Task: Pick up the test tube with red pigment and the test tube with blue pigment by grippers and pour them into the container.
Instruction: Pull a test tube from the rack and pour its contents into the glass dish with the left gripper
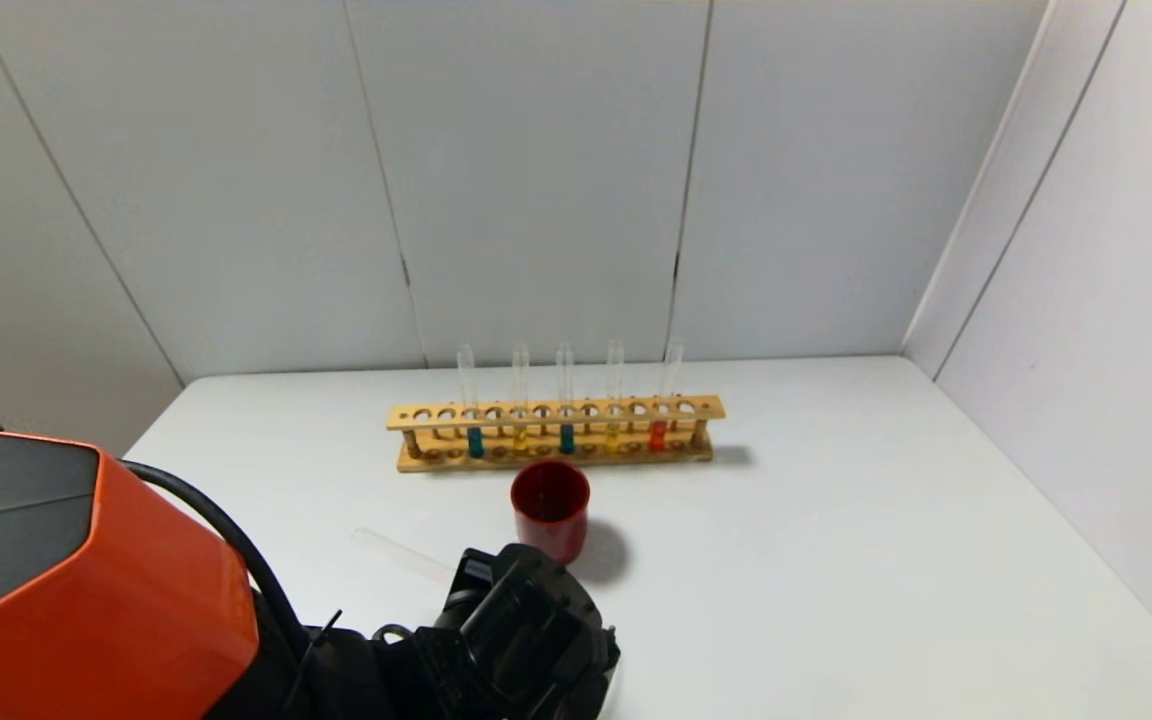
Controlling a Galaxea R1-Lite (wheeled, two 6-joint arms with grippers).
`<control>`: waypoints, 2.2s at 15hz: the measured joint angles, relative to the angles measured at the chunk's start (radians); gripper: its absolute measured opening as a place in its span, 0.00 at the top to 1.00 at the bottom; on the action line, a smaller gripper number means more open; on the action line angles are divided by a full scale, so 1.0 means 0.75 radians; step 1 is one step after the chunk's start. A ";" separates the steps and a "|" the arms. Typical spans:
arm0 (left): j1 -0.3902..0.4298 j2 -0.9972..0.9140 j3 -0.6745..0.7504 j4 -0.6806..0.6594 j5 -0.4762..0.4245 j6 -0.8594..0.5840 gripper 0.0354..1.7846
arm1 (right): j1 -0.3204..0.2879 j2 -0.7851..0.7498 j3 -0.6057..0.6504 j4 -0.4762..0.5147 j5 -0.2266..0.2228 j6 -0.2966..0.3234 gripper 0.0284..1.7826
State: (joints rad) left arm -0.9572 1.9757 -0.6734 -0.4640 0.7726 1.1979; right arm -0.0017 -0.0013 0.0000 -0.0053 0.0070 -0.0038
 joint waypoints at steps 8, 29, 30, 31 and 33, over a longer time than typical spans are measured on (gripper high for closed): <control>-0.001 0.007 -0.119 0.208 0.006 0.024 0.84 | 0.000 0.000 0.000 -0.001 0.000 -0.001 0.02; -0.009 0.048 -0.251 0.407 0.053 0.078 0.84 | 0.000 0.000 0.000 -0.001 0.000 -0.001 0.02; -0.011 0.048 -0.251 0.422 0.053 0.079 0.84 | 0.000 0.000 0.000 0.000 0.000 0.000 0.02; -0.013 0.048 -0.252 0.435 0.054 0.079 0.84 | 0.000 0.000 0.000 -0.001 0.000 -0.001 0.02; -0.015 0.048 -0.255 0.445 0.055 0.078 0.84 | 0.000 0.000 0.000 0.000 0.000 -0.001 0.02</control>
State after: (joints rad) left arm -0.9683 2.0119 -0.8649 -0.1302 0.8138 1.2566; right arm -0.0017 -0.0013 0.0000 -0.0053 0.0072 -0.0043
